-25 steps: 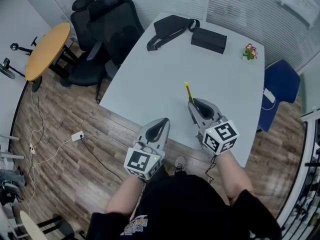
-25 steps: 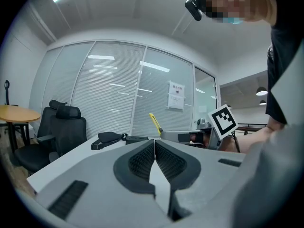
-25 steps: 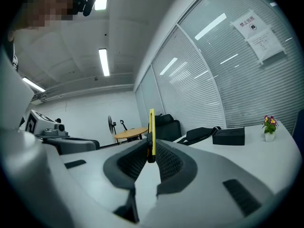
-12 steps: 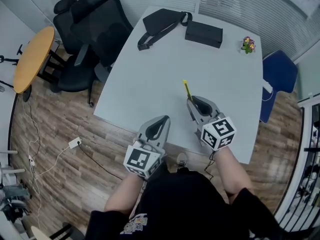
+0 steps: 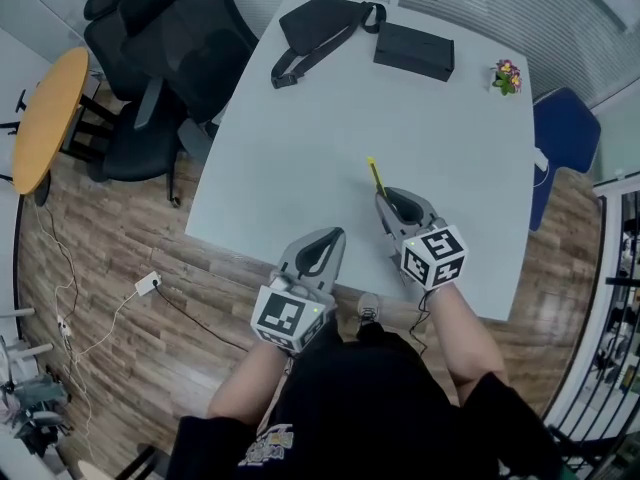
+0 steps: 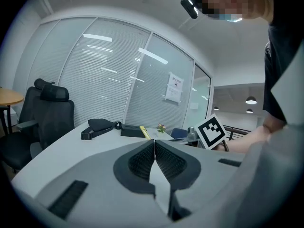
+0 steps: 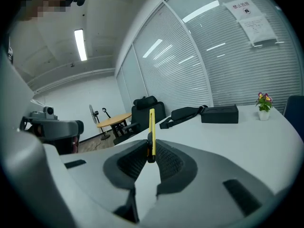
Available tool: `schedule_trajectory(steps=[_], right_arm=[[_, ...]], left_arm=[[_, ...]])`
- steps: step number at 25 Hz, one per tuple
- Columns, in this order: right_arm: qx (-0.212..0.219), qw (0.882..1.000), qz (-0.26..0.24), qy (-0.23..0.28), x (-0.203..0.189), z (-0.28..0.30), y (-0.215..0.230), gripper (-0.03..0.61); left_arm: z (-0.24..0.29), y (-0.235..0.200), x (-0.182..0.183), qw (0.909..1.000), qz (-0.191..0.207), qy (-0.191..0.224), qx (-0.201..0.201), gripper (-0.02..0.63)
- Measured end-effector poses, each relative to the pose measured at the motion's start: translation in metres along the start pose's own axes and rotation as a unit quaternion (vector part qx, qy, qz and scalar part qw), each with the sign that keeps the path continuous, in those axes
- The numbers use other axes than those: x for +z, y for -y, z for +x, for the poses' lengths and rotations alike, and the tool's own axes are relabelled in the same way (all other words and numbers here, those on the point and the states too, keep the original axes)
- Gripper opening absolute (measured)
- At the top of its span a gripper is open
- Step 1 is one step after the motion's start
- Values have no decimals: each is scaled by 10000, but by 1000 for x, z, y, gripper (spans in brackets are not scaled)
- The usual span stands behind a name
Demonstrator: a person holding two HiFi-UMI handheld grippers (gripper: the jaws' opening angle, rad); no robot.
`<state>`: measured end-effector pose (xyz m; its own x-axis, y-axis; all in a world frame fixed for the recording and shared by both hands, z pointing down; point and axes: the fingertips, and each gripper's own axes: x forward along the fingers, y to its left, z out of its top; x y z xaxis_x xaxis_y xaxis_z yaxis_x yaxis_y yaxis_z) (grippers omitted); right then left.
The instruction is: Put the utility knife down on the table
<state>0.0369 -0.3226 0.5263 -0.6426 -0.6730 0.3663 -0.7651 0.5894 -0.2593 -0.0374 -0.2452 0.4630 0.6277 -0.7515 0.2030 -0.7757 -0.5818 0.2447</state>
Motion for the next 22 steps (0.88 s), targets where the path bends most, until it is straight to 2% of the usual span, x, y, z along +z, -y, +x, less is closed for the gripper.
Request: schedule_trajectory(steps=[11,22], right_arm=[[-333,9963,207,-761,-67,36,19,57],[-582,9830,259,-1723,-143,52,30,57]], left_arm=[[8,-20,-19,9993,-157,-231,-229,6],[12,-28,-30,9982,-235,-380,-408,6]])
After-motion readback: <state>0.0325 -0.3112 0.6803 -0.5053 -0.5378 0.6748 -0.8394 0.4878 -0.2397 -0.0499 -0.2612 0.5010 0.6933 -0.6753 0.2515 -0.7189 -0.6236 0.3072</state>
